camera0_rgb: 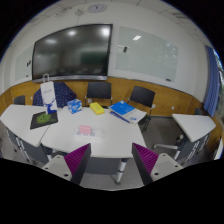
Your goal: Unplug charger
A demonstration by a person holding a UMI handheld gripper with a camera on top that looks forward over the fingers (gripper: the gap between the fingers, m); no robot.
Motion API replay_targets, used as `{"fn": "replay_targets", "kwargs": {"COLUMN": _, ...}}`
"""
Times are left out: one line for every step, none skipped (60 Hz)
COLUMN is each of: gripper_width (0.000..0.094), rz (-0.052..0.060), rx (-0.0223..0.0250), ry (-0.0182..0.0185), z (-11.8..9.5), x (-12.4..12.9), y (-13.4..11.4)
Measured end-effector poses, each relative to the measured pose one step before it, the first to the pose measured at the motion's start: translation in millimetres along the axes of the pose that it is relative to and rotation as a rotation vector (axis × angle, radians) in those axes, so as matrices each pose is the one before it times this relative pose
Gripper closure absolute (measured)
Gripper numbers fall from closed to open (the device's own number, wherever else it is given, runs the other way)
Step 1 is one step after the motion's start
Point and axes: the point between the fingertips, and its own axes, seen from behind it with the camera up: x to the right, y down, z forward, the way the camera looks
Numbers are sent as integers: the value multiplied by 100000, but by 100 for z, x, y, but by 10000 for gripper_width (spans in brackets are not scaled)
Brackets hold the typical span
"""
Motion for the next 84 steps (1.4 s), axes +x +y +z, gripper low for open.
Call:
{"fn": "replay_targets", "kwargs": {"gripper_width": 83, "rz": -221, "rx": 62, "ry": -755, "z": 303, "x": -535, "y": 65}}
{"fn": "replay_targets", "kwargs": {"gripper_width": 83, "rz": -167, "rx": 84, "ry": -742, "z": 291, "x": -504, "y": 90}}
{"fn": "replay_targets", "kwargs": {"gripper_width": 82, "rz": -186, "rx": 7, "ry": -772, "z": 325, "x": -552, "y": 105}}
{"fn": "replay_targets", "kwargs": {"gripper_width": 82, "rz": -161, "rx": -17, "ry": -798, "z": 345, "x": -482, "y": 88}}
{"fn": "replay_targets", "kwargs": {"gripper_width": 81, "rz": -72, "rx": 37, "ry": -765, "z": 339, "x": -528, "y": 52}}
{"fn": "replay_targets", "kwargs": {"gripper_width": 80, "rz": 10, "rx": 77, "ry": -696, "z": 321, "x": -534, "y": 67}}
{"fn": "replay_targets", "kwargs": {"gripper_width": 81, "rz": 4, "rx": 131, "ry": -749, "z": 178, "x": -458, "y": 236}}
{"fn": "replay_targets", "kwargs": {"gripper_width": 83, "rz": -85, "rx": -259, "ry": -615, "z": 447, "x": -536, "y": -27}}
{"fn": "replay_targets", "kwargs": {"gripper_width": 80, "rz": -68, "rx": -187, "ry": -635, "z": 400, "x": -471, "y": 74}}
{"fn": "replay_targets", "kwargs": {"gripper_width": 82, "rz": 8, "rx": -85, "ry": -572, "z": 391, "x": -528, "y": 69}}
{"fn": "replay_targets", "kwargs": {"gripper_width": 80, "rz": 34, "rx": 55, "ry": -633, "z": 384, "x": -492, "y": 48}}
{"fn": "replay_targets", "kwargs": {"gripper_width": 83, "rz": 7, "rx": 130, "ry": -658, "z": 424, "x": -507, "y": 41}}
{"fn": "replay_targets", "kwargs": {"gripper_width": 81, "rz": -78, "rx": 100, "ry": -554, "z": 408, "x": -517, "y": 57}}
{"fn": "replay_targets", "kwargs": {"gripper_width": 81, "rz": -92, "rx": 98, "ry": -464, "z": 426, "x": -440, "y": 60}}
{"fn": "replay_targets", "kwargs": {"gripper_width": 80, "rz": 9, "rx": 249, "ry": -451, "z": 293, "x": -363, "y": 230}}
{"fn": "replay_targets", "kwargs": {"gripper_width": 83, "rz": -4, "rx": 44, "ry": -253, "z": 427, "x": -412, "y": 100}}
{"fn": "replay_targets", "kwargs": {"gripper_width": 84, "rz": 14, "rx": -18, "ry": -229, "z": 427, "x": -390, "y": 128}}
{"fn": "replay_targets", "kwargs": {"gripper_width": 85, "rz": 11, "rx": 101, "ry": -167, "z": 387, "x": -379, "y": 74}}
{"fn": "replay_targets", "kwargs": {"gripper_width": 83, "rz": 100, "rx": 334, "ry": -104, "z": 466, "x": -377, "y": 76}}
{"fn": "replay_targets", "kwargs": {"gripper_width": 84, "rz": 164, "rx": 438, "ry": -122, "z": 420, "x": -393, "y": 38}}
{"fn": "replay_targets", "kwargs": {"gripper_width": 85, "rz": 120, "rx": 381, "ry": -153, "z": 463, "x": -345, "y": 63}}
{"fn": "replay_targets", "kwargs": {"gripper_width": 85, "rz": 121, "rx": 335, "ry": -77, "z": 465, "x": -287, "y": 69}}
{"fn": "replay_targets", "kwargs": {"gripper_width": 85, "rz": 202, "rx": 291, "ry": -195, "z": 469, "x": -89, "y": 13}}
{"fn": "replay_targets", "kwargs": {"gripper_width": 84, "rz": 312, "rx": 615, "ry": 95, "z": 536, "x": -359, "y": 78}}
{"fn": "replay_targets", "kwargs": {"gripper_width": 83, "rz": 265, "rx": 695, "ry": 26, "z": 499, "x": -317, "y": 26}}
{"fn": "replay_targets", "kwargs": {"gripper_width": 84, "rz": 173, "rx": 663, "ry": -56, "z": 503, "x": -290, "y": 25}}
{"fn": "replay_targets", "kwargs": {"gripper_width": 85, "rz": 161, "rx": 553, "ry": -70, "z": 553, "x": -301, "y": 100}}
{"fn": "replay_targets", "kwargs": {"gripper_width": 83, "rz": 109, "rx": 413, "ry": -68, "z": 557, "x": -299, "y": 133}}
{"fn": "replay_targets", "kwargs": {"gripper_width": 84, "rz": 205, "rx": 328, "ry": -20, "z": 592, "x": -299, "y": 132}}
{"fn": "replay_targets", "kwargs": {"gripper_width": 85, "rz": 228, "rx": 400, "ry": -13, "z": 625, "x": -276, "y": 145}}
{"fn": "replay_targets", "kwargs": {"gripper_width": 84, "rz": 219, "rx": 439, "ry": -93, "z": 535, "x": -86, "y": 90}}
{"fn": "replay_targets", "kwargs": {"gripper_width": 81, "rz": 233, "rx": 528, "ry": -48, "z": 649, "x": -201, "y": 98}}
{"fn": "replay_targets", "kwargs": {"gripper_width": 82, "rz": 244, "rx": 525, "ry": -74, "z": 602, "x": -189, "y": 77}}
{"fn": "replay_targets", "kwargs": {"gripper_width": 81, "rz": 137, "rx": 492, "ry": 1, "z": 630, "x": -205, "y": 99}}
{"fn": "replay_targets", "kwargs": {"gripper_width": 82, "rz": 82, "rx": 395, "ry": 113, "z": 661, "x": -182, "y": 117}}
{"fn": "replay_targets", "kwargs": {"gripper_width": 83, "rz": 35, "rx": 416, "ry": 360, "z": 641, "x": -105, "y": 114}}
{"fn": "replay_targets", "kwargs": {"gripper_width": 86, "rz": 12, "rx": 288, "ry": 613, "z": 637, "x": -68, "y": 154}}
{"fn": "replay_targets", "kwargs": {"gripper_width": 82, "rz": 112, "rx": 169, "ry": 516, "z": 745, "x": -40, "y": 154}}
{"fn": "replay_targets", "kwargs": {"gripper_width": 83, "rz": 128, "rx": 128, "ry": 578, "z": 630, "x": 4, "y": 101}}
{"fn": "replay_targets", "kwargs": {"gripper_width": 80, "rz": 211, "rx": 375, "ry": 504, "z": 655, "x": 13, "y": 49}}
{"fn": "replay_targets", "kwargs": {"gripper_width": 82, "rz": 300, "rx": 514, "ry": 502, "z": 633, "x": 20, "y": 30}}
{"fn": "replay_targets", "kwargs": {"gripper_width": 82, "rz": 275, "rx": 606, "ry": 461, "z": 620, "x": 37, "y": 12}}
{"fn": "replay_targets", "kwargs": {"gripper_width": 83, "rz": 280, "rx": 624, "ry": 501, "z": 643, "x": 12, "y": 31}}
{"fn": "replay_targets", "kwargs": {"gripper_width": 84, "rz": 307, "rx": 498, "ry": 536, "z": 679, "x": 0, "y": 80}}
{"fn": "replay_targets", "kwargs": {"gripper_width": 81, "rz": 255, "rx": 374, "ry": 647, "z": 523, "x": -53, "y": 47}}
{"fn": "replay_targets", "kwargs": {"gripper_width": 82, "rz": 214, "rx": 329, "ry": 376, "z": 710, "x": 20, "y": 68}}
{"fn": "replay_targets", "kwargs": {"gripper_width": 83, "rz": 276, "rx": 211, "ry": 110, "z": 672, "x": -37, "y": 91}}
{"fn": "replay_targets", "kwargs": {"gripper_width": 86, "rz": 327, "rx": 126, "ry": -179, "z": 662, "x": -129, "y": 115}}
{"fn": "replay_targets", "kwargs": {"gripper_width": 85, "rz": 323, "rx": -16, "ry": -434, "z": 677, "x": -165, "y": 160}}
{"fn": "replay_targets", "kwargs": {"gripper_width": 86, "rz": 365, "rx": -158, "ry": -543, "z": 655, "x": -168, "y": 164}}
{"fn": "replay_targets", "kwargs": {"gripper_width": 83, "rz": 467, "rx": -121, "ry": -549, "z": 672, "x": -151, "y": 147}}
{"fn": "replay_targets", "kwargs": {"gripper_width": 81, "rz": 536, "rx": -20, "ry": -487, "z": 580, "x": -169, "y": 95}}
{"fn": "replay_targets", "kwargs": {"gripper_width": 84, "rz": 456, "rx": 199, "ry": -403, "z": 582, "x": -96, "y": 33}}
{"fn": "replay_targets", "kwargs": {"gripper_width": 83, "rz": 370, "rx": 331, "ry": -269, "z": 631, "x": -46, "y": 4}}
{"fn": "replay_targets", "kwargs": {"gripper_width": 82, "rz": 92, "rx": 373, "ry": -12, "z": 597, "x": 7, "y": 29}}
{"fn": "replay_targets", "kwargs": {"gripper_width": 81, "rz": -123, "rx": 357, "ry": 297, "z": 617, "x": 106, "y": 24}}
{"fn": "replay_targets", "kwargs": {"gripper_width": 82, "rz": -272, "rx": 310, "ry": 532, "z": 590, "x": 141, "y": 28}}
{"fn": "replay_targets", "kwargs": {"gripper_width": 80, "rz": -370, "rx": 225, "ry": 646, "z": 554, "x": 183, "y": 15}}
{"fn": "replay_targets", "kwargs": {"gripper_width": 81, "rz": -383, "rx": 128, "ry": 624, "z": 560, "x": 167, "y": -14}}
{"fn": "replay_targets", "kwargs": {"gripper_width": 84, "rz": -352, "rx": 164, "ry": 703, "z": 516, "x": 168, "y": 36}}
{"fn": "replay_targets", "kwargs": {"gripper_width": 84, "rz": -147, "rx": 295, "ry": 591, "z": 535, "x": 129, "y": -1}}
{"fn": "replay_targets", "kwargs": {"gripper_width": 82, "rz": 3, "rx": 273, "ry": 452, "z": 507, "x": 89, "y": 11}}
{"fn": "replay_targets", "kwargs": {"gripper_width": 82, "rz": 86, "rx": 82, "ry": 138, "z": 481, "x": 48, "y": 42}}
{"fn": "replay_targets", "kwargs": {"gripper_width": 81, "rz": 194, "rx": -15, "ry": -145, "z": 456, "x": -17, "y": 14}}
{"fn": "replay_targets", "kwargs": {"gripper_width": 83, "rz": 344, "rx": 42, "ry": -363, "z": 446, "x": -89, "y": -34}}
{"fn": "replay_targets", "kwargs": {"gripper_width": 82, "rz": 463, "rx": 168, "ry": -545, "z": 418, "x": -107, "y": -59}}
{"fn": "replay_targets", "kwargs": {"gripper_width": 81, "rz": 408, "rx": 154, "ry": -575, "z": 379, "x": -86, "y": -69}}
{"fn": "replay_targets", "kwargs": {"gripper_width": 82, "rz": 146, "rx": -32, "ry": -459, "z": 424, "x": 11, "y": -67}}
{"fn": "replay_targets", "kwargs": {"gripper_width": 80, "rz": 144, "rx": -32, "ry": -317, "z": 306, "x": -22, "y": -46}}
{"fn": "replay_targets", "kwargs": {"gripper_width": 84, "rz": 5, "rx": 25, "ry": -250, "z": 292, "x": -1, "y": -32}}
{"fn": "replay_targets", "kwargs": {"gripper_width": 82, "rz": -10, "rx": 110, "ry": -161, "z": 230, "x": -12, "y": -71}}
{"fn": "replay_targets", "kwargs": {"gripper_width": 82, "rz": 21, "rx": 152, "ry": -85, "z": 239, "x": -8, "y": -83}}
{"fn": "replay_targets", "kwargs": {"gripper_width": 80, "rz": 12, "rx": 97, "ry": 38, "z": 222, "x": 3, "y": -78}}
{"fn": "replay_targets", "kwargs": {"gripper_width": 80, "rz": -37, "rx": -14, "ry": 176, "z": 210, "x": -15, "y": -46}}
{"fn": "replay_targets", "kwargs": {"gripper_width": 81, "rz": -139, "rx": -123, "ry": 352, "z": 229, "x": -72, "y": -21}}
{"fn": "replay_targets", "kwargs": {"gripper_width": 83, "rz": -26, "rx": -107, "ry": 181, "z": 129, "x": -21, "y": 12}}
{"fn": "replay_targets", "kwargs": {"gripper_width": 78, "rz": 53, "rx": -189, "ry": -36, "z": 144, "x": -70, "y": 42}}
{"fn": "replay_targets", "kwargs": {"gripper_width": 74, "rz": 147, "rx": -298, "ry": -251, "z": 100, "x": -99, "y": 90}}
{"fn": "replay_targets", "kwargs": {"gripper_width": 74, "rz": 178, "rx": -440, "ry": -318, "z": 63, "x": -121, "y": 147}}
{"fn": "replay_targets", "kwargs": {"gripper_width": 50, "rz": 300, "rx": -542, "ry": -75, "z": 168, "x": -128, "y": 137}}
{"fn": "replay_targets", "kwargs": {"gripper_width": 155, "rz": 348, "rx": -540, "ry": 58, "z": 44, "x": -24, "y": 178}}
{"fn": "replay_targets", "kwargs": {"gripper_width": 260, "rz": -166, "rx": 599, "ry": 755, "z": 14, "x": 136, "y": -150}}
{"fn": "replay_targets", "kwargs": {"gripper_width": 365, "rz": -522, "rx": 558, "ry": 1978, "z": -13, "x": 382, "y": -99}}
{"fn": "replay_targets", "kwargs": {"gripper_width": 364, "rz": 476, "rx": -750, "ry": 134, "z": 14, "x": -101, "y": 180}}
